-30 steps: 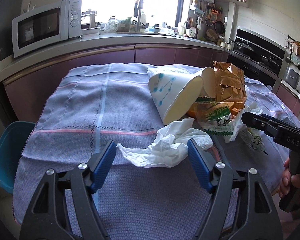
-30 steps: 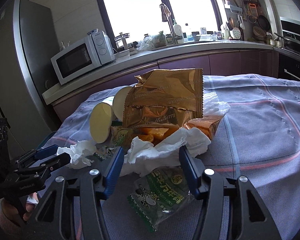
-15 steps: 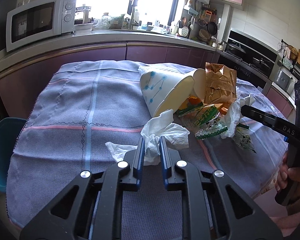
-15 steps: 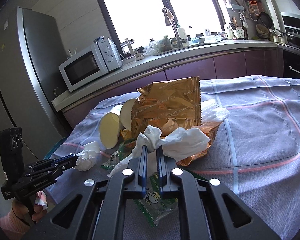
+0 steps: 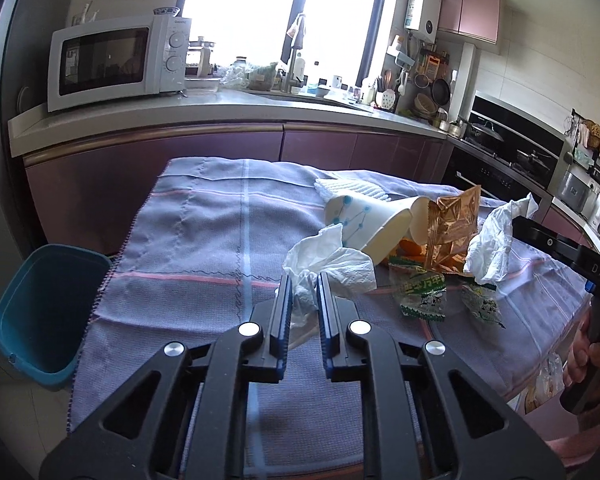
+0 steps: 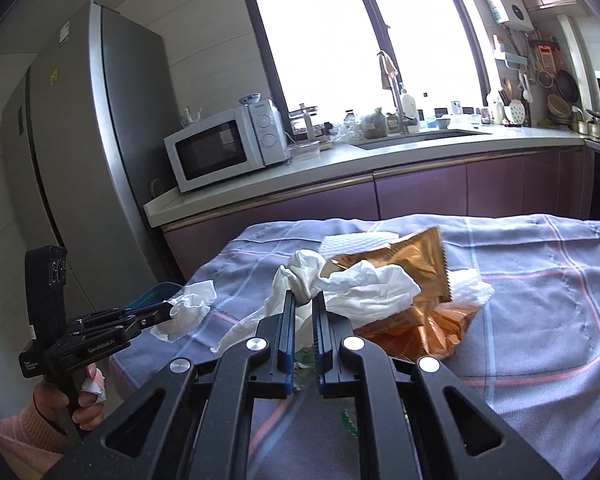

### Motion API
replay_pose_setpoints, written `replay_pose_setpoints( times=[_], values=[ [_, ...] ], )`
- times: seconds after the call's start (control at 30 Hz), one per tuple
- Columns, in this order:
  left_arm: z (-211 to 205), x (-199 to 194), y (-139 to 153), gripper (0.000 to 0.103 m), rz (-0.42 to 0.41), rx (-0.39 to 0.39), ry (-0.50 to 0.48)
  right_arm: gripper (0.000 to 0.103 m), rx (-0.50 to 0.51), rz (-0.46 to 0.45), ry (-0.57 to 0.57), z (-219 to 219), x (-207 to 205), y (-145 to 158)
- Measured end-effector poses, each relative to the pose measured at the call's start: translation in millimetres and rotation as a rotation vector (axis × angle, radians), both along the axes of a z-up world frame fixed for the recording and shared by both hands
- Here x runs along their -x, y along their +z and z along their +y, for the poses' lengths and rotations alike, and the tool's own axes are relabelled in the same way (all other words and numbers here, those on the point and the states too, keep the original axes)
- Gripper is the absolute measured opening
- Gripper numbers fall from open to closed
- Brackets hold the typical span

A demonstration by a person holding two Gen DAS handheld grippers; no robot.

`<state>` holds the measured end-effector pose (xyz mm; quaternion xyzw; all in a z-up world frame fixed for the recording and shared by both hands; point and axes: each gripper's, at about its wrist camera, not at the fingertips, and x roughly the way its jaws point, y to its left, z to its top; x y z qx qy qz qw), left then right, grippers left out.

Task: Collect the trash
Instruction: 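Grasp a white tissue with the left gripper while the right gripper grasps another tissue, then carry both tissues to the teal bin and open both grippers to drop them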

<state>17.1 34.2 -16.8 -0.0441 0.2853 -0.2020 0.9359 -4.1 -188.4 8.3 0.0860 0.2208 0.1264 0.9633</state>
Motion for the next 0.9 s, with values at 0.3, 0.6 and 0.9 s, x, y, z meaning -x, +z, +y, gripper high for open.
replay_pose_setpoints(
  times=[0.3, 0.6, 0.9],
  values=[
    [78, 8, 19, 0.013, -0.056, -0.011, 0.190, 0.007, 0.005, 0.001, 0.260, 80, -43, 16],
    [174, -7, 13, 0.013, -0.028, -0.026, 0.413, 0.007, 0.040, 0.047, 0.505, 179, -104, 10],
    [235, -41, -16, 0.013, 0.036, -0.062, 0.525, 0.007, 0.080, 0.138, 0.612, 262, -159, -12]
  ],
)
